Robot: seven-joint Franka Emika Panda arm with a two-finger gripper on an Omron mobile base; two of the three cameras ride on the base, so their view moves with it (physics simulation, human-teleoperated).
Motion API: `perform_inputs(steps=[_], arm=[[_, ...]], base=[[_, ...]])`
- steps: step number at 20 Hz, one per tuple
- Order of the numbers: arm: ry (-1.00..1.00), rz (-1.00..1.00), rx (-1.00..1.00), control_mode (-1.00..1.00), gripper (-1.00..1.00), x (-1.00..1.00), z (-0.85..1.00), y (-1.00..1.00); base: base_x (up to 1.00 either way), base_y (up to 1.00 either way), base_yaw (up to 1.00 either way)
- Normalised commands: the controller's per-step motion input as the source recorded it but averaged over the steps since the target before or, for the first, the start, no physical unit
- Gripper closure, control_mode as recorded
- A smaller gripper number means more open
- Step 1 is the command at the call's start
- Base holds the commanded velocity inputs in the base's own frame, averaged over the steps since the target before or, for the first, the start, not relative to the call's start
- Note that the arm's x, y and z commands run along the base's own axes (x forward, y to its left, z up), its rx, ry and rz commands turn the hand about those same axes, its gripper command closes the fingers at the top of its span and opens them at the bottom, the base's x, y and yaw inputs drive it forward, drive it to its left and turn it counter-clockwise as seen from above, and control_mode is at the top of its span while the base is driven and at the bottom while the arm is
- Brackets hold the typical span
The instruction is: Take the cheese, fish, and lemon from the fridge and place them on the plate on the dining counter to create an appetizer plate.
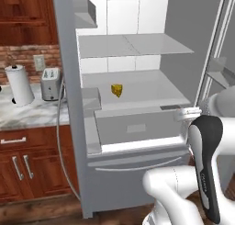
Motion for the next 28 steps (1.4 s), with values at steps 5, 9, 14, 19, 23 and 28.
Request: perform_inputs(steps=[5,9,14,19,23,28], arm=[[0.00,0.00,0.00,1.00,-1.00,0.00,0.00,0.00],[0.00,0.00,0.00,1.00,-1.00,0.00,0.00,0.00],[0.15,0.06,0.00,-1.00,-1.00,0.27,-0.62,0.33],[0.08,0.04,0.00,-1.00,-1.00,0.06,-0.61,0.36],[0.02,0.00,0.00,-1.00,-1.00,0.37,-0.18,0.17],[0.00,0.00,0.02,-1.00,-1.00,0.54,0.00,0.00]], base=[[0.76,0.12,0.00],[0.49,0.18,0.05],[0.00,0.00,0.00],[0.00,0.00,0.00],[0.00,0.00,0.00],[0.00,0.00,0.00]])
